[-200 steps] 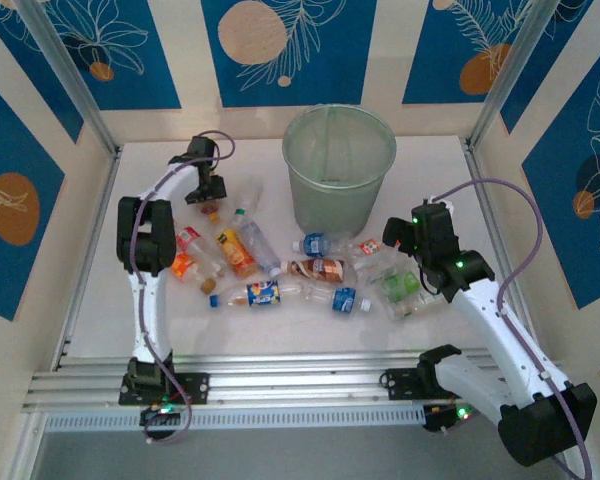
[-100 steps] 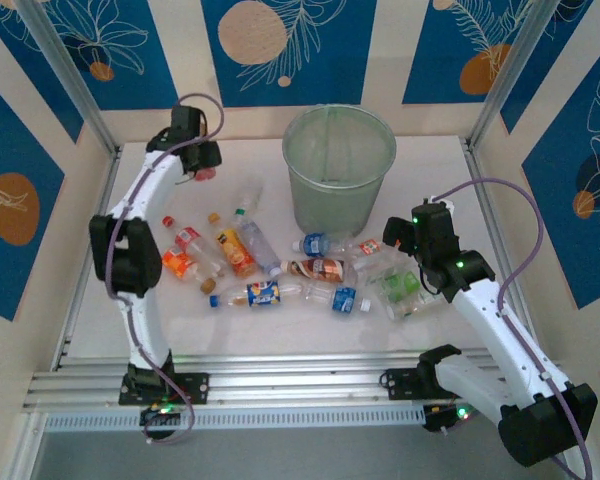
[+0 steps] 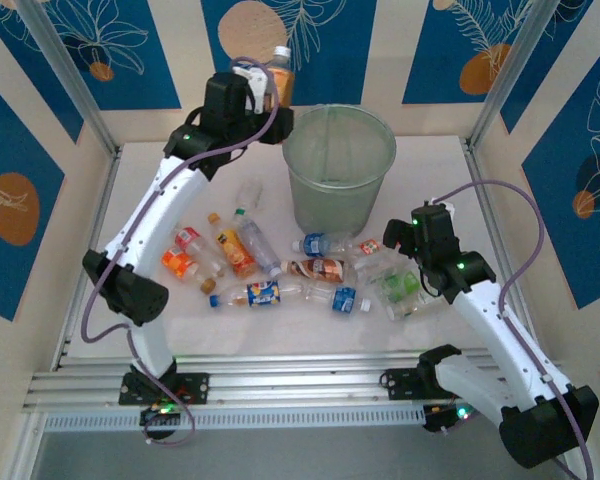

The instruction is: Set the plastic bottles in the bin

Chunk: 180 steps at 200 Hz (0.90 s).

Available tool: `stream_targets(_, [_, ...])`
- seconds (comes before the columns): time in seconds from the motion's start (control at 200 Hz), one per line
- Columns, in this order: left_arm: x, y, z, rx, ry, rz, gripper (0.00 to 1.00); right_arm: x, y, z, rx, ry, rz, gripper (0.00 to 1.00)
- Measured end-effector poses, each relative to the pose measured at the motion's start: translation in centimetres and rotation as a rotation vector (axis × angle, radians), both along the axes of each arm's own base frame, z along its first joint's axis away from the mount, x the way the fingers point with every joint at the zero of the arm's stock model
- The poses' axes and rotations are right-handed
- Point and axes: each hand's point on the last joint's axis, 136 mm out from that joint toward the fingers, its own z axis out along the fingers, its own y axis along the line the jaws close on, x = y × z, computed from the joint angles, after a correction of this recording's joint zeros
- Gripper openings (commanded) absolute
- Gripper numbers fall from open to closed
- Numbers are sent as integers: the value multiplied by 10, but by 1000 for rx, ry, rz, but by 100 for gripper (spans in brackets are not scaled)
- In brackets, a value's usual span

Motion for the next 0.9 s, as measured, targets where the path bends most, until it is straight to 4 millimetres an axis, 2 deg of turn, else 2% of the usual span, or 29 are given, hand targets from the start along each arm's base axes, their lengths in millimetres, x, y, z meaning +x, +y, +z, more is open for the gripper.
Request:
stream_targets(0.105, [-9,-32,15,-14,-40,-90,59,-1,0,1,6,-3,-2,99])
stream_targets(0.205, [-12,-61,13,-19,-49,-161,59,-2,1,1,6,-2,1,99])
stream_targets(0.325, [-9,-91,-10,-10,-21,-227,59,-1,2,8,10,-11,3,99])
stream_targets(0.435, [-1,-113,-41,7,16,-262,59,2,4,29,27,-46,8,99])
stream_targets(0.56, [9,-129,-70,35,37,-287,59,7,6,62,51,-96,8,99])
stream_targets(0.645, [16,-135,-83,52,39,-295,59,9,8,75,63,-113,6,99])
stream_targets(0.745, [21,-138,-93,75,36,-304,59,10,9,79,68,-107,8,99])
stream_targets(0.9, [23,-140,-96,111,12,-323,59,14,12,85,71,-83,15,99])
